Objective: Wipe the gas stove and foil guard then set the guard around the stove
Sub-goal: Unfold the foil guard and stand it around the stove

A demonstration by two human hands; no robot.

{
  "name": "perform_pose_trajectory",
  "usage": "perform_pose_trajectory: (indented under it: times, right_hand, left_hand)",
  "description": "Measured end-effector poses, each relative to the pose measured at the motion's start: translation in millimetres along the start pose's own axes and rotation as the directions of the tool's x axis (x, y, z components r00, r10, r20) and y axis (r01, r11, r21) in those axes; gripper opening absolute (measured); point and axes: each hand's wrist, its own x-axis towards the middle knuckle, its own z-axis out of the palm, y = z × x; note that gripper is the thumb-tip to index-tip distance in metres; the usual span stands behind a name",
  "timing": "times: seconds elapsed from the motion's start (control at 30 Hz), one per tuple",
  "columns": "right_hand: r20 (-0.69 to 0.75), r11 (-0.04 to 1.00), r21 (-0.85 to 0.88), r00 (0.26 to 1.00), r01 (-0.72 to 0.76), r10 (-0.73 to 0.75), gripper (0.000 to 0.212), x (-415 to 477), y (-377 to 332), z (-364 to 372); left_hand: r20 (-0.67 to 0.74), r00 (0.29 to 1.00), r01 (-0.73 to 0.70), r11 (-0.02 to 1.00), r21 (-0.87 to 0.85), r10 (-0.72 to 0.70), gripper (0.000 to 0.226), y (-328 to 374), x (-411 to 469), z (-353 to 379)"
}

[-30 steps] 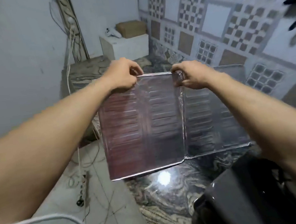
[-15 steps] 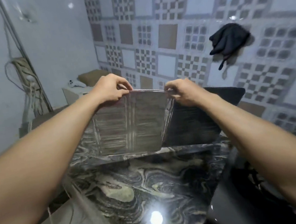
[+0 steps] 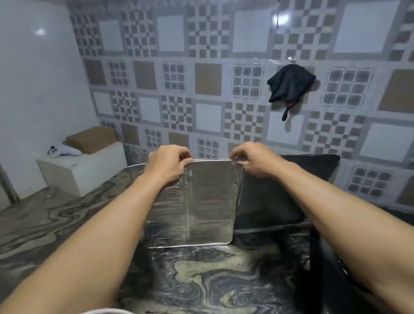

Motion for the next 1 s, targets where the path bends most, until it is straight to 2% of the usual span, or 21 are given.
perform_pose_trajectory:
  times: [0.1,0.23,0.37,0.43,0.47,0.53,0.6,0.63,0.7,0.8,0.93,1.0]
  right_hand:
    - [0.003,0.999,0.041,1.000,-0.014,0.014,0.021,5,-8,-4]
    - [0.037,0.999,0.021,0.998,-0.042,0.041,0.029,14,-17,-7]
    - [0.119,0.999,-0.030,0.992,-0.028,0.032,0.045,19,-20,-2]
    - [0.124,0.999,-0.037,0.992,-0.022,0.027,0.047,20,-21,0]
    - [0.121,0.999,-0.029,0.992,-0.023,0.026,0.049,21,-21,0]
    - [0.124,1.000,-0.011,0.992,-0.016,0.017,0.054,20,-21,-1]
    - [0.145,1.000,0.009,0.989,0.002,-0.003,0.057,18,-21,-2]
    - [0.163,1.000,0.012,0.987,0.016,-0.018,0.060,17,-20,-2]
    - [0.202,0.999,-0.005,0.979,0.039,-0.037,0.068,18,-18,-1]
    - [0.203,0.999,0.011,0.978,0.044,-0.046,0.069,20,-13,0]
    - [0.135,0.997,0.078,0.990,0.020,-0.031,0.067,19,-4,4]
    - [0.093,0.994,0.104,0.995,0.020,-0.030,0.067,22,3,5]
  left_hand:
    - [-0.051,0.998,0.021,1.000,0.007,-0.021,0.019,-4,10,2]
    - [-0.150,0.984,0.098,0.995,0.006,-0.096,0.019,3,21,7]
    - [-0.191,0.947,0.226,0.958,-0.177,-0.259,0.021,8,19,21]
    - [-0.214,0.899,0.301,0.895,-0.330,-0.381,0.040,17,13,26]
    - [-0.199,0.866,0.347,0.837,-0.423,-0.460,0.054,23,10,26]
    - [-0.071,0.797,0.452,0.670,-0.589,-0.600,0.078,34,7,23]
    - [0.066,0.742,0.529,0.522,-0.669,-0.667,0.092,38,8,24]
    - [0.118,0.728,0.557,0.482,-0.677,-0.675,0.098,38,9,25]
    - [0.180,0.732,0.577,0.458,-0.676,-0.657,0.113,38,10,31]
    - [0.176,0.760,0.558,0.489,-0.671,-0.626,0.125,38,8,36]
    - [0.215,0.756,0.573,0.464,-0.676,-0.619,0.127,32,8,37]
    - [0.238,0.741,0.600,0.459,-0.656,-0.628,0.117,31,10,33]
